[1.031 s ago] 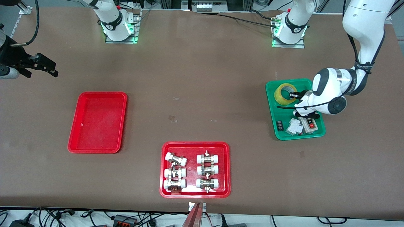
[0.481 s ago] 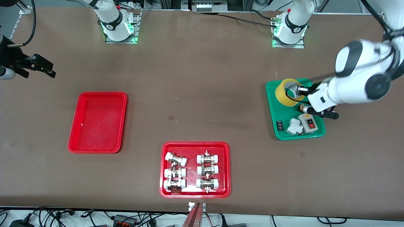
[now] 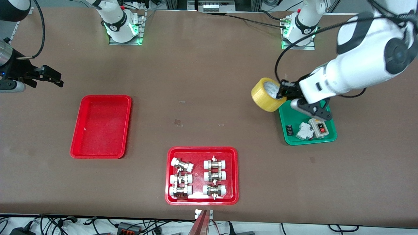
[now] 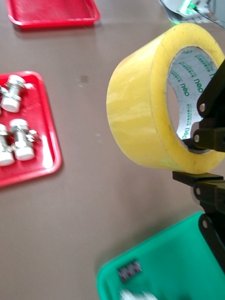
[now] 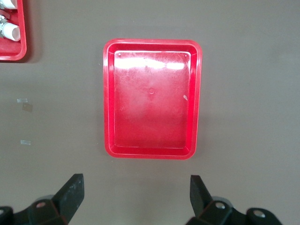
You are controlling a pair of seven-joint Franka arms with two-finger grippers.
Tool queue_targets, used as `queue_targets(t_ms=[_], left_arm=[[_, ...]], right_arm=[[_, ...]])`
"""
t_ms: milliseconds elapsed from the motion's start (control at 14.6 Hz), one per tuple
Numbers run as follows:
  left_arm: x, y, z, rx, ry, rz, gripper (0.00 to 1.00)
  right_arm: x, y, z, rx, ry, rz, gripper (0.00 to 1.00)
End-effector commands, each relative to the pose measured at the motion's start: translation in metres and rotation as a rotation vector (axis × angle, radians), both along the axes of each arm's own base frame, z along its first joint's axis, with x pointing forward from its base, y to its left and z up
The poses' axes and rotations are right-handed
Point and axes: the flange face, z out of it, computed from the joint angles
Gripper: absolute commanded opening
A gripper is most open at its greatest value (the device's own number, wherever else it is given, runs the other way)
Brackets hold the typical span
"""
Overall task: Left arm passes tape to right arm into tray
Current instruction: 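Lift the tape with the left gripper while the right gripper approaches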
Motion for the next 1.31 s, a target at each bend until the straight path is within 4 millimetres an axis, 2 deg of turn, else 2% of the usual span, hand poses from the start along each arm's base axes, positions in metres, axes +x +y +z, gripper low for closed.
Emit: queue_targets(t_ms=[0, 69, 206, 275, 344, 481, 618, 687, 824, 962, 1031, 1099, 1168, 1237], left_arm=[[0.017, -0.052, -0.013, -0.108, -0.015, 0.097, 0.01], [0.017, -0.072, -0.019, -0.126, -0.034, 0.119, 0.01], [0.022, -0.081, -0.031, -0.14, -0.037, 0.156, 0.01], [0.025, -0.083, -0.036, -0.147, -0.046, 0.167, 0.01], [0.024, -0.095, -0.045, -0.157, -0.052, 0.161, 0.01], [0.026, -0.122, -0.073, -0.183, -0.067, 0.163, 0.01], [0.032, -0.137, -0.093, -0.214, -0.137, 0.187, 0.01], [0.025, -0.156, -0.1, -0.223, -0.152, 0.175, 0.01], [0.02, -0.169, -0.121, -0.218, -0.134, 0.158, 0.01], [0.012, -0.191, -0.128, -0.237, -0.169, 0.154, 0.01], [0.014, -0.193, -0.138, -0.245, -0.176, 0.169, 0.01], [0.017, -0.194, -0.156, -0.246, -0.155, 0.178, 0.01], [0.013, -0.206, -0.156, -0.252, -0.149, 0.172, 0.01], [0.002, -0.227, -0.148, -0.257, -0.147, 0.156, 0.01]], right_arm=[[-0.001, 0.005, -0.004, 0.013, 0.025, 0.025, 1.0], [-0.005, 0.005, -0.01, 0.014, 0.071, 0.02, 1.0], [0.009, 0.012, -0.046, 0.022, 0.135, 0.044, 1.0], [0.012, 0.026, -0.059, 0.024, 0.169, 0.09, 1.0], [0.011, 0.041, -0.066, 0.033, 0.188, 0.108, 1.0], [0.009, 0.062, -0.084, 0.075, 0.263, 0.137, 1.0], [0.01, 0.075, -0.081, 0.233, 0.248, 0.17, 1.0], [0.013, 0.077, -0.077, 0.266, 0.226, 0.214, 1.0], [0.027, 0.082, -0.068, 0.286, 0.195, 0.277, 1.0], [0.039, 0.1, -0.062, 0.371, 0.165, 0.273, 1.0], [0.045, 0.107, -0.066, 0.445, 0.158, 0.263, 1.0], [0.062, 0.114, -0.08, 0.519, 0.147, 0.243, 1.0], [0.076, 0.125, -0.09, 0.578, 0.136, 0.249, 1.0], [0.091, 0.143, -0.097, 0.639, 0.108, 0.299, 1.0]])
